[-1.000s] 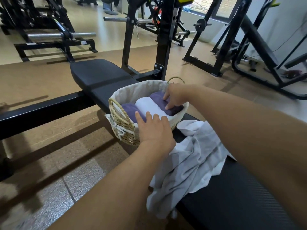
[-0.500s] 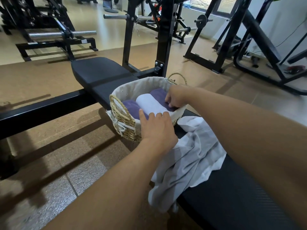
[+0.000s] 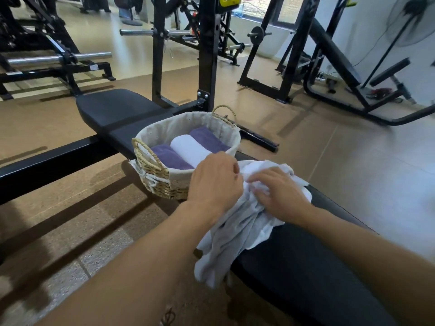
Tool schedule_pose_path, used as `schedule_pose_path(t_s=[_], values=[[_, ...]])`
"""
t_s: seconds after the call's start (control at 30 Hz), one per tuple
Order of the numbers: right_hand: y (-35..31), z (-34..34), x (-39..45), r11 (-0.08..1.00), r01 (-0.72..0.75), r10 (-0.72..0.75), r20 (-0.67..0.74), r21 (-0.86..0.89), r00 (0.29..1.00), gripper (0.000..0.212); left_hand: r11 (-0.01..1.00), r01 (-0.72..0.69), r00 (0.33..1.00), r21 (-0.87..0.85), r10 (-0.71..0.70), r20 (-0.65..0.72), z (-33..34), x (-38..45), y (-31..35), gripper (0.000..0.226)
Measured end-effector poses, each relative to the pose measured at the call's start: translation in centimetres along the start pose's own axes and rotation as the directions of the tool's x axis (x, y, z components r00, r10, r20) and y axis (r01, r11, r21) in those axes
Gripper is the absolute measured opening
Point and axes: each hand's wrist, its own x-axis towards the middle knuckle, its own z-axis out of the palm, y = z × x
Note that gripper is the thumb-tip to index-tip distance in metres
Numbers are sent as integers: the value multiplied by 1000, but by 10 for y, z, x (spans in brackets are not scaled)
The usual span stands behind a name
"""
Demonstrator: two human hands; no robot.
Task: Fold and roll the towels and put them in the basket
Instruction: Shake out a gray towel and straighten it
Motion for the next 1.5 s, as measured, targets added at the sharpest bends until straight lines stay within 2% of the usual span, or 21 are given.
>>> schedule_pose_path(t_s=[0.03,0.1,0.17,0.23,0.4,0.5,0.6,0.7,0.77,0.8,0.87,0.93,1.0,1.13,1.23,1.3,1.37,1.43,1.47,1.5], values=[[7,4,-20,999,-33,32,89,4,996,26,998,24,998,-60,-21,62,1,-3,5,13],[14,11,-52,992,-100,85,176,75,981,35,997,48,962,-58,-30,271,10,-13,10,22],[14,10,-70,985,-133,115,162,107,980,42,998,20,903,57,-42,428,22,-25,10,37],[10,6,-72,986,-145,131,151,83,980,45,988,-22,888,150,-50,458,31,-29,7,42],[-5,8,-67,978,-183,175,85,102,981,35,985,112,904,134,-157,399,34,-26,0,42],[-7,9,-65,984,-144,145,6,103,989,34,991,62,914,121,-105,393,33,-29,-2,26],[-8,8,-67,982,-133,138,-23,134,990,34,987,-20,958,157,-26,285,29,-30,2,14],[-9,4,-70,985,-101,119,-128,143,985,41,976,-184,973,121,162,167,24,-33,15,22],[-8,-4,-70,988,-59,86,-186,144,979,56,930,-366,928,44,361,88,19,-41,29,23],[-8,-8,-69,990,-25,54,-214,136,975,55,899,-437,897,-13,437,58,16,-47,38,19],[-9,-15,-67,993,67,-34,-305,97,952,32,858,-478,868,-187,494,48,10,-61,54,10],[-8,-22,-68,993,100,-66,-413,61,908,11,842,-405,885,-356,459,79,3,-71,63,7],[-2,-31,-72,993,54,5,-499,104,866,12,823,-355,909,-442,415,43,-1,-75,67,7],[27,-49,-89,968,-198,251,-564,154,786,21,802,-318,948,-506,264,-178,-10,-73,71,8],[34,-75,-104,922,-303,385,-639,240,666,21,798,-297,940,-524,149,-307,-17,-71,74,11],[32,-97,-114,935,-271,349,-741,230,574,25,790,-275,919,-548,49,-392,-22,-66,72,19],[33,-115,-127,954,-240,282,-812,180,511,23,812,-211,914,-544,-34,-404,-25,-57,69,17],[34,-129,-138,938,-275,329,-793,212,513,21,849,-82,943,-523,-103,-315,-22,-45,56,8],[35,-135,-141,908,-335,407,-721,251,561,24,872,-2,963,-489,-130,-235,-19,-38,46,12],[42,-137,-144,862,-433,499,-588,263,636,29,898,75,980,-434,-146,-132,-15,-34,37,19]])
